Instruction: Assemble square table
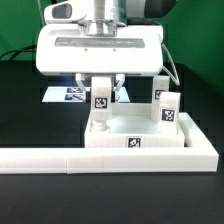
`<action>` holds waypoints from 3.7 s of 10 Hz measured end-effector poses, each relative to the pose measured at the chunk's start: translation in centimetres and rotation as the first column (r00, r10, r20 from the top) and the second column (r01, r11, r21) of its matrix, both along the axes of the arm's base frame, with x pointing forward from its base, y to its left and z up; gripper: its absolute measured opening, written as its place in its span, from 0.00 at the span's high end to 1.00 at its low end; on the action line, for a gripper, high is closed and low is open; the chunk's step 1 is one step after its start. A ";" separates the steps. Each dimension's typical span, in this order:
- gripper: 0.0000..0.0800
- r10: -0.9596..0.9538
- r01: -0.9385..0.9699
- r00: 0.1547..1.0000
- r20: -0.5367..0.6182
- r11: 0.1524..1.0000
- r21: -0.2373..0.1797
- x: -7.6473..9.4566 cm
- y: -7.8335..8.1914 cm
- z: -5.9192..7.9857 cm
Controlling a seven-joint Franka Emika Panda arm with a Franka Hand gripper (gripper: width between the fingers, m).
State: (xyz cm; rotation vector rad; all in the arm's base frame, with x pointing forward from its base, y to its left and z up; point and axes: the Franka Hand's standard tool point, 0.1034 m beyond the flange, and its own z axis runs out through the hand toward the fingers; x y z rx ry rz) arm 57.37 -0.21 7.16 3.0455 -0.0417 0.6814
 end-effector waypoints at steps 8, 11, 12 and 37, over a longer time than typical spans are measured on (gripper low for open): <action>0.64 0.001 0.000 0.999 0.042 1.000 -0.024 0.0 -0.2 -0.8; 0.64 0.001 0.002 0.996 0.086 0.999 -0.041 0.0 -0.3 -0.9; 0.64 0.001 0.003 0.996 0.087 0.999 -0.042 -0.1 -0.3 -0.9; 0.19 0.012 0.044 0.905 -0.426 0.991 0.123 1.4 -0.9 0.7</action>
Offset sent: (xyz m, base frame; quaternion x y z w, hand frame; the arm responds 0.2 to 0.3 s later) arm -0.0033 0.0007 -0.0057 0.0011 0.0116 -0.0019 0.9999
